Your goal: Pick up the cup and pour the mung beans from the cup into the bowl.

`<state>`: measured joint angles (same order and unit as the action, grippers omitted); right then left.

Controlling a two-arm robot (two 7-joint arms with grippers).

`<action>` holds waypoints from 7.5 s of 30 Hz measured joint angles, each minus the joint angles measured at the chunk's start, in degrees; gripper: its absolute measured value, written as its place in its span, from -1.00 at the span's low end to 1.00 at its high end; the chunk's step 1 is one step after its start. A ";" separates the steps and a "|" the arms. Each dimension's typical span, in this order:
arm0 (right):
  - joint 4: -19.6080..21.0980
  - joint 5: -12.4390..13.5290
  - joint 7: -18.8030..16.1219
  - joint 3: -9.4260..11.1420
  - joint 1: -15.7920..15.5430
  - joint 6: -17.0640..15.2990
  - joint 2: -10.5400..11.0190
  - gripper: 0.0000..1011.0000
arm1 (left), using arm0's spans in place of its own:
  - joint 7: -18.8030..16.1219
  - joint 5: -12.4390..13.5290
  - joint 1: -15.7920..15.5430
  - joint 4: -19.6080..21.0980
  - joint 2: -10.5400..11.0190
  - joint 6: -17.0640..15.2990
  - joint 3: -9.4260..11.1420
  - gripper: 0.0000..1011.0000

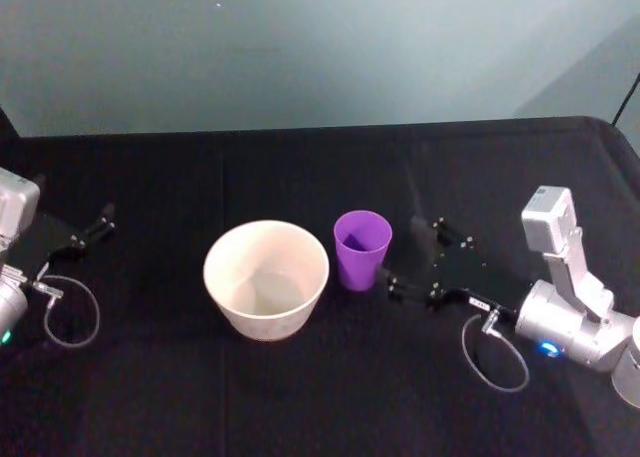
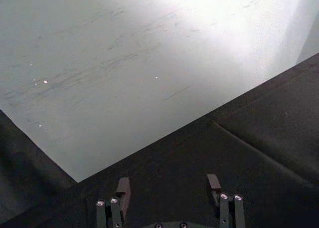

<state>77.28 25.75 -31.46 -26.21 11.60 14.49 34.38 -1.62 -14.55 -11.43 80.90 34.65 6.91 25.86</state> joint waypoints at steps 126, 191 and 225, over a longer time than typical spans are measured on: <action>15.48 5.99 0.03 10.00 -1.10 -15.44 -1.18 0.43 | 0.00 0.00 0.00 0.00 0.00 0.00 0.00 0.98; 22.03 9.97 1.33 10.42 1.64 -22.38 3.36 0.43 | 0.00 0.00 0.00 0.00 0.00 0.00 0.00 0.98; 22.03 9.97 1.33 10.42 1.64 -22.38 3.36 0.43 | 0.00 0.00 0.00 0.00 0.00 0.00 0.00 0.98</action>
<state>99.31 35.73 -30.13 -15.80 13.24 -7.89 37.74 -1.62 -14.55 -11.43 80.90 34.65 6.91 25.86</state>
